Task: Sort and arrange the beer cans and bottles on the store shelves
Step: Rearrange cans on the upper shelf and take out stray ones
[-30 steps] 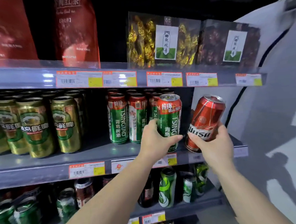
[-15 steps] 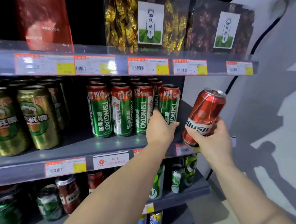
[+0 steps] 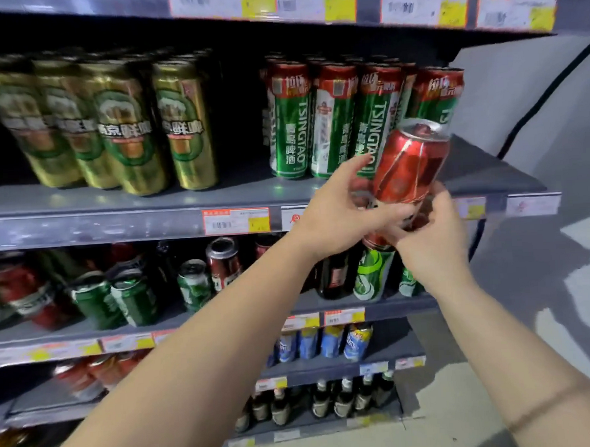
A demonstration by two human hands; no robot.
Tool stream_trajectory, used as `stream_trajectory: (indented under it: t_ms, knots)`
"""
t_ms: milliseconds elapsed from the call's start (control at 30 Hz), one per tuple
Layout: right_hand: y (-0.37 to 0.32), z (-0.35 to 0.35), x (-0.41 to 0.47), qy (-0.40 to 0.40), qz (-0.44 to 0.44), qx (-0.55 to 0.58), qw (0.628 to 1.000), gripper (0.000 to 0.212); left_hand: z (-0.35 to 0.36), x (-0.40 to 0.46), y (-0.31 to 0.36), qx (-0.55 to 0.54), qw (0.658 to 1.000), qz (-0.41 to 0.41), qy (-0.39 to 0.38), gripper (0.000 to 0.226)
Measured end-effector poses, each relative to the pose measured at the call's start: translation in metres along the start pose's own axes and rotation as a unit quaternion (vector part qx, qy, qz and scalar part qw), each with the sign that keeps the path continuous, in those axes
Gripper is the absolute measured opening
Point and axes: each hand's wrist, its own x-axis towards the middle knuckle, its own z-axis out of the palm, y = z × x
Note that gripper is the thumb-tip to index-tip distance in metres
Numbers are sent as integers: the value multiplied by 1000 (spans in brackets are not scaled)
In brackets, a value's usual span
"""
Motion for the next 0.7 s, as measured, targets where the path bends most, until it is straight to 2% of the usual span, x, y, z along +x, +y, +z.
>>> stream_trajectory:
  t_ms: [100, 200, 367, 500, 700]
  knots:
    - [-3, 46, -44, -67, 12, -42, 997, 82, -39, -46, -21, 73, 996, -20, 36, 83]
    - [-1, 102, -93, -147, 39, -65, 986, 79, -79, -101, -59, 75, 993, -78, 53, 74]
    - [12, 191, -170, -242, 116, 19, 963, 65, -125, -184, -129, 92, 969, -186, 133, 61]
    - [19, 235, -206, -289, 113, -46, 949, 76, -154, -226, -162, 81, 950, -246, 173, 63]
    - [16, 267, -204, -376, 88, -106, 916, 75, -180, -244, -181, 62, 934, -271, 222, 61]
